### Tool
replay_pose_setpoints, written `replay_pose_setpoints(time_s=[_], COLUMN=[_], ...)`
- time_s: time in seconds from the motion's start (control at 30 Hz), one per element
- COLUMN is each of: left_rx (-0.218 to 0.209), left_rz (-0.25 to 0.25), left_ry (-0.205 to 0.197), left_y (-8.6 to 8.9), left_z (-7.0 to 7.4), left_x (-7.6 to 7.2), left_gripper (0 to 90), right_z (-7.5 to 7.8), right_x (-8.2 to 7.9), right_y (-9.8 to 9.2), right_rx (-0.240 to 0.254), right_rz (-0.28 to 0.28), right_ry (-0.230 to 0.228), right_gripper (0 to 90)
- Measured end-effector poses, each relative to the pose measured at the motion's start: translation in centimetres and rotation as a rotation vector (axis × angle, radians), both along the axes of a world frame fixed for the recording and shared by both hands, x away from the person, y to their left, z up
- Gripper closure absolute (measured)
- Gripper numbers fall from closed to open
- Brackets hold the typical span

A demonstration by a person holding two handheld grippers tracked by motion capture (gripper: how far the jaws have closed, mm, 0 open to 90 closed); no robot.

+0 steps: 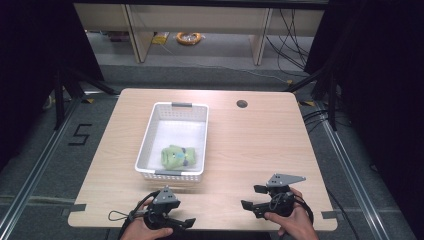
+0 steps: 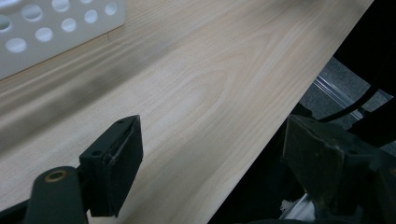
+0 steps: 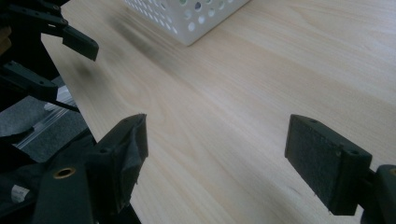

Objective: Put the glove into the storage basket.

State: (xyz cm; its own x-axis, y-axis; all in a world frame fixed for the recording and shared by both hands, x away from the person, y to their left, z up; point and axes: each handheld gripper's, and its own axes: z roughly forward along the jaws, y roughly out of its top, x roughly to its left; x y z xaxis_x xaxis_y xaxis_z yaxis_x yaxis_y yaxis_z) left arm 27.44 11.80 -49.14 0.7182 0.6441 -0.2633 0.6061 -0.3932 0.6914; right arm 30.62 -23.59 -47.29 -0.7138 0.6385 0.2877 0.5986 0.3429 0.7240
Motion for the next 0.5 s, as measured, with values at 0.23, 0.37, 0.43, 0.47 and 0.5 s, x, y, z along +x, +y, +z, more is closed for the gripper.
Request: replay_pose_setpoints(time_s=[0.23, 0.37, 0.43, 0.47, 0.5], left_rx=[0.003, 0.022, 0.013, -0.008, -0.01], left_rz=[0.003, 0.012, -0.009, 0.013, 0.015], left_ry=[0.0, -0.004, -0.009, -0.007, -0.007], left_y=[0.3, 0.4, 0.6, 0.5, 0.6], left_z=[-0.2, -0.5, -0.5, -0.6, -0.7], left_x=[-0.4, -0.6, -0.8, -0.9, -1.0], left_gripper=[19.5, 19.4, 19.4, 19.4, 19.4], right_z=[-0.6, -1.0, -1.3, -1.4, -1.5], right_x=[-0.8, -1.4, -1.8, -1.9, -2.0], right_y=[-0.4, -0.6, -0.5, -0.6, -0.6], right_rx=[-0.034, -0.041, -0.031, -0.038, -0.035], right_rz=[-0.007, 0.002, -0.005, -0.003, 0.001], right_ry=[-0.026, -0.016, -0.014, -0.007, -0.018], right_gripper=[21.4, 20.7, 20.4, 20.0, 20.0])
